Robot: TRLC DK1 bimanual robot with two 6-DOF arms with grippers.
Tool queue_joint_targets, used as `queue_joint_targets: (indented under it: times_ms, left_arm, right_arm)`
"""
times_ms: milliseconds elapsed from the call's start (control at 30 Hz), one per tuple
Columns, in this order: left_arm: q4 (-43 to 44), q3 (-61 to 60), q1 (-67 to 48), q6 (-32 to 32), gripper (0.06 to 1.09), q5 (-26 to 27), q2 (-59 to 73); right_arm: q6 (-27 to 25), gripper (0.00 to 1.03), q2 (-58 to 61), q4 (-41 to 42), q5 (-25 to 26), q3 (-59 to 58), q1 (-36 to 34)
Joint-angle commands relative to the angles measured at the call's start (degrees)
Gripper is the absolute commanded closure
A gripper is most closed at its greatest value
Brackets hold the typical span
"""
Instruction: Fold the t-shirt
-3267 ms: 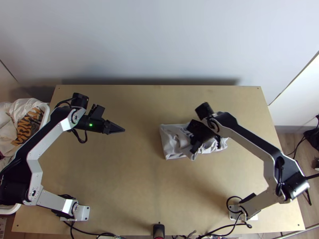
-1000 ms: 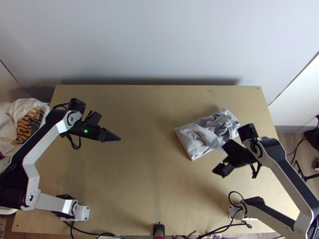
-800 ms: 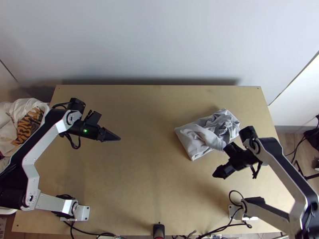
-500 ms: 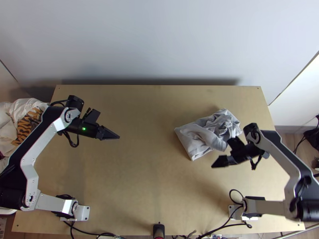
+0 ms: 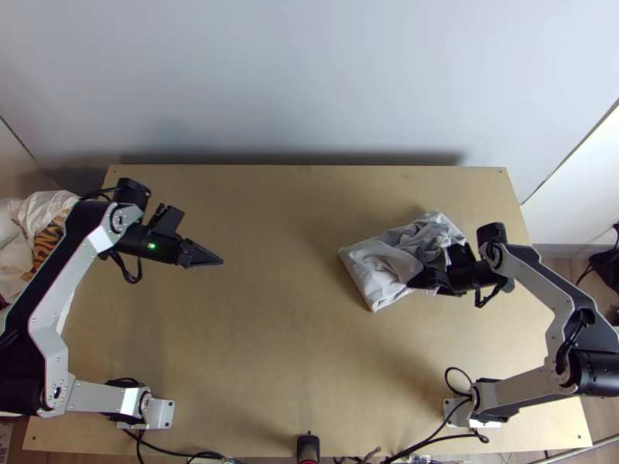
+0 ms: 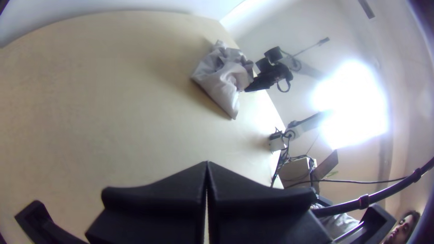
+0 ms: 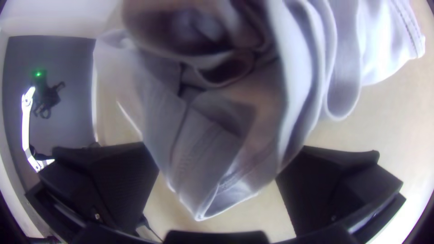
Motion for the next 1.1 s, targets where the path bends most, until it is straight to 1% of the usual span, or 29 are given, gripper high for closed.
queue_joint_targets:
  times_ms: [0,133,267,333,433,467,500,533,600,633,767,867,1000,1067]
  left_arm:
    - [-2.66,1.53,2.34,1.89,1.05,-1.2,-0.58]
    - [-2.75,1.79,2.6,1.89,1.05,-1.29,-0.58]
    - [-2.57,1.79,2.51,1.98,1.05,-1.29,0.03]
    - [-2.39,1.79,2.51,1.89,1.05,-1.2,0.21]
    - [-2.31,1.62,2.51,1.81,1.05,-1.2,0.38]
    - [-2.31,1.53,2.51,1.81,1.05,-1.2,0.47]
    - [-2.31,1.44,2.6,1.81,1.05,-1.2,0.56]
    - [-2.31,1.44,2.6,1.81,1.05,-1.2,0.47]
    - [-2.31,1.62,2.69,1.81,1.05,-1.29,0.38]
    - [-2.31,1.71,2.95,1.81,1.05,-1.2,0.29]
    - [-2.31,2.32,3.92,1.72,1.05,-1.2,0.29]
    - [-2.39,2.67,4.71,1.81,1.05,-1.29,0.29]
    - [-2.39,3.29,5.85,1.89,1.05,-1.2,0.38]
    - [-2.39,3.29,6.2,1.89,1.05,-1.2,0.56]
  right_arm:
    - [3.85,0.05,0.91,5.48,3.56,-0.03,1.87]
    - [4.46,0.05,2.85,5.39,3.56,1.82,2.92]
    - [4.99,0.05,5.92,5.65,5.32,4.81,5.12]
    - [5.6,0.06,6.89,6.18,5.32,6.74,5.21]
    - [5.69,0.18,8.21,6.62,5.32,9.29,6.18]
    - [5.69,0.26,8.38,6.53,5.32,9.82,6.97]
    - [5.08,0.44,8.56,6.62,5.32,10.26,7.93]
    - [4.46,0.64,8.65,6.62,5.32,10.52,8.73]
    - [3.41,0.94,8.82,6.53,5.15,10.52,9.78]
    - [2.88,1.0,8.91,6.18,5.06,10.34,9.96]
    - [-0.02,1.0,8.65,5.83,5.76,9.99,8.02]
    - [-3.8,1.0,9.88,5.04,7.61,11.84,3.8]
    - [-10.22,1.0,12.43,0.64,11.56,17.46,-2.44]
    - [-11.71,1.0,12.86,0.11,12.18,19.49,-4.81]
